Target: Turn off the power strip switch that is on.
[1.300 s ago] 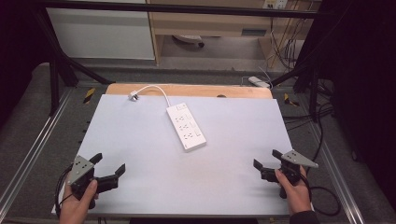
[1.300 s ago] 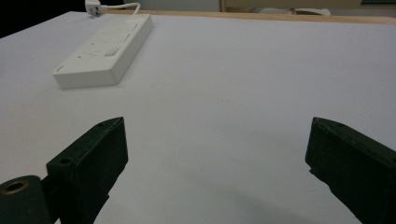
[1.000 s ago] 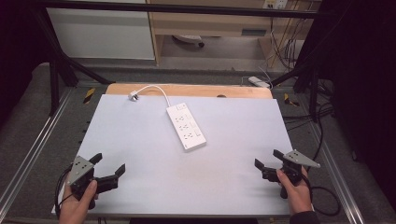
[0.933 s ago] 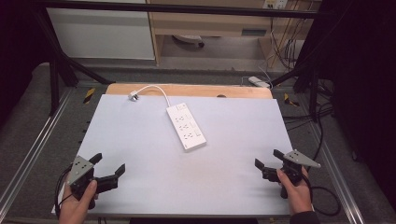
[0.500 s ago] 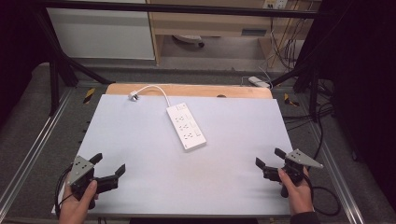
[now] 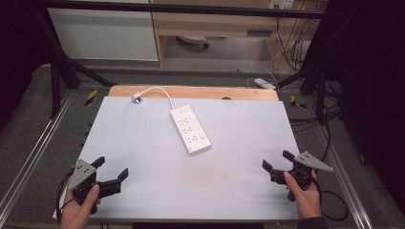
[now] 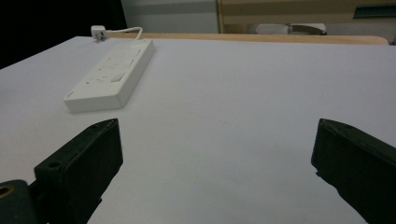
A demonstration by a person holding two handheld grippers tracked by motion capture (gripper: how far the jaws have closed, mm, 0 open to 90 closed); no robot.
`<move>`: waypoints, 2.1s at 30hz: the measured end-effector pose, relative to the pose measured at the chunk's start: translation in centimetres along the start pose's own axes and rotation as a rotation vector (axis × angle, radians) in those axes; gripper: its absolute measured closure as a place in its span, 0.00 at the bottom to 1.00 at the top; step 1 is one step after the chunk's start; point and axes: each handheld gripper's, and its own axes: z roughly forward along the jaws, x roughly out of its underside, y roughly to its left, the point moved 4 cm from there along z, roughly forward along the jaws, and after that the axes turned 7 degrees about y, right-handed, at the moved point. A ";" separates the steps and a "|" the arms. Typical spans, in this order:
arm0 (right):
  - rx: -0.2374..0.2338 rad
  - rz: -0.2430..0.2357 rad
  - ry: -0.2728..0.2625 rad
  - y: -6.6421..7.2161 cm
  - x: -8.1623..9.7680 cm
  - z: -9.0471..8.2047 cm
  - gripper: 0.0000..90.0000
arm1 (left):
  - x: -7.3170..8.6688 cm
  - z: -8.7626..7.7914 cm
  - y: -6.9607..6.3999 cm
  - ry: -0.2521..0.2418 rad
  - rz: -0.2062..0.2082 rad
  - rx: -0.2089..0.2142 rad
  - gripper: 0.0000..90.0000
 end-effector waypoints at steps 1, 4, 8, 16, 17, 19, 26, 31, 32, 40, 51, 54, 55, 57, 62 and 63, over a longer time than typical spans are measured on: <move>-0.001 0.000 0.001 0.1 0.0 0.0 0.03 | 0.0 0.0 0.0 0.000 0.000 0.000 0.05; -0.008 -0.011 -0.003 0.4 -0.3 -0.1 0.03 | 0.0 0.0 0.0 0.000 0.000 0.000 0.05; -0.014 -0.006 0.005 0.6 -0.5 -0.3 0.03 | 0.0 0.0 0.0 0.002 0.000 0.001 0.05; -0.007 -0.020 -0.009 0.9 -1.1 -0.6 0.04 | 0.1 0.0 0.0 0.005 -0.001 0.007 0.05; -0.009 -0.018 -0.013 1.0 -1.2 -0.6 0.04 | 0.1 0.0 0.0 0.005 0.000 0.007 0.05; -0.011 -0.011 -0.022 1.1 -1.5 -0.7 0.04 | 0.1 0.0 0.0 0.006 0.000 0.007 0.05; -0.012 -0.013 -0.033 1.6 -2.5 -0.8 0.04 | 0.2 0.0 0.0 0.012 0.000 0.004 0.05; 0.003 -0.006 0.009 2.1 -3.5 -0.4 0.06 | 0.3 0.1 0.1 0.014 0.001 -0.004 0.05; 0.005 -0.013 0.014 2.1 -3.7 -0.2 0.05 | 0.3 0.1 0.1 0.015 -0.001 0.001 0.05; -0.010 -0.038 0.030 3.0 -5.3 1.1 0.05 | 0.4 0.1 0.0 0.017 -0.001 -0.001 0.05; -0.030 -0.074 0.042 4.4 -7.9 2.5 0.06 | 0.3 0.0 0.2 0.010 0.000 0.005 0.05; -0.035 -0.086 0.048 4.8 -8.4 3.0 0.06 | 0.3 0.1 0.2 0.011 -0.004 0.007 0.05; -0.039 -0.094 0.053 5.0 -8.6 3.4 0.07 | 0.3 0.2 0.2 0.011 -0.004 0.006 0.05; -0.040 -0.092 0.056 5.2 -8.7 3.5 0.07 | 0.3 0.2 0.2 0.012 -0.004 0.008 0.05; -0.044 -0.114 0.065 5.6 -9.3 4.4 0.07 | 0.2 0.3 0.3 0.011 -0.001 0.010 0.05; -0.045 -0.116 0.065 5.6 -9.3 4.5 0.07 | 0.2 0.4 0.2 0.014 -0.004 0.016 0.05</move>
